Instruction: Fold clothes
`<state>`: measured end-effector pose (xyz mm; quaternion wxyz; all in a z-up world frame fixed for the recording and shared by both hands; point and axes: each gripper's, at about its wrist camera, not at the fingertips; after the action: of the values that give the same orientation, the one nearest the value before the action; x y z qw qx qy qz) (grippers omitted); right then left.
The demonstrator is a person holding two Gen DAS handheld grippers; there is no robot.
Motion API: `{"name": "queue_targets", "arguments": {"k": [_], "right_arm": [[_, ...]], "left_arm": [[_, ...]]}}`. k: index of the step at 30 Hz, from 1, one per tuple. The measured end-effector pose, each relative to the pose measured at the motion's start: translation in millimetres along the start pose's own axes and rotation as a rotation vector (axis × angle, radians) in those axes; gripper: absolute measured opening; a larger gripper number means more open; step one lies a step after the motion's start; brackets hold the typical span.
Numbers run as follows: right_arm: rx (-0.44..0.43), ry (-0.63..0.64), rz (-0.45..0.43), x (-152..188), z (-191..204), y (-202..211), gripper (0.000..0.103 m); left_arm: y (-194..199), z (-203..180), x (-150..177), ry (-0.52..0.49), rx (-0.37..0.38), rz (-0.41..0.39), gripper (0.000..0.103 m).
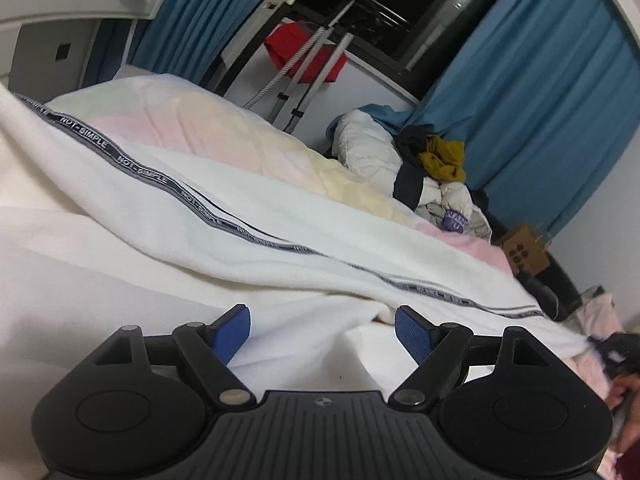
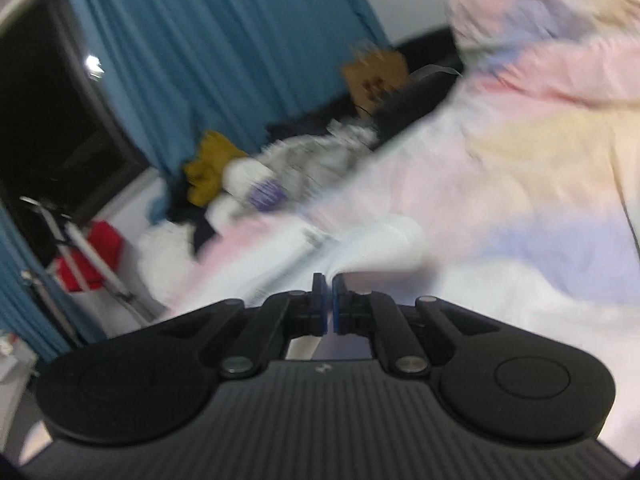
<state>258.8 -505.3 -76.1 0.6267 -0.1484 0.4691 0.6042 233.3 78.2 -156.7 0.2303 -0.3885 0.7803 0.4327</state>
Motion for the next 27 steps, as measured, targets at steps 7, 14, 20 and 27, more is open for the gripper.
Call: {"name": "queue_targets", "arguments": {"k": [7,14,20,27], "right_arm": [[-0.218,0.14,-0.196,-75.9,113.8,86.4,0.005],[-0.2,0.265,-0.323,-90.2,165.3,135.6,0.005],[0.0,0.23,-0.179,-72.0,132.7,89.3,0.005],[0.008,0.107,-0.068,-89.0,138.0,25.4,0.005]], "left_arm": [[3.6,16.8,-11.8,0.096,0.131,0.003,0.081],[2.1,34.6,-8.4,0.202,0.236,0.058,0.081],[-1.5,43.9,-9.3,0.234,0.228,0.066,0.081],[-5.2,44.6,-13.0,0.211,0.2,0.051,0.081]]}}
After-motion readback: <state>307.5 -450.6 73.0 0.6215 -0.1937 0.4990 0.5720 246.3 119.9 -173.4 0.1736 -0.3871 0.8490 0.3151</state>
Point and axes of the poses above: each gripper's, at about its wrist camera, not at the fingertips, and y roughly against the way its jaws point, z to its left, x to its underside, and after that the axes turned 1 degree about z, right-handed
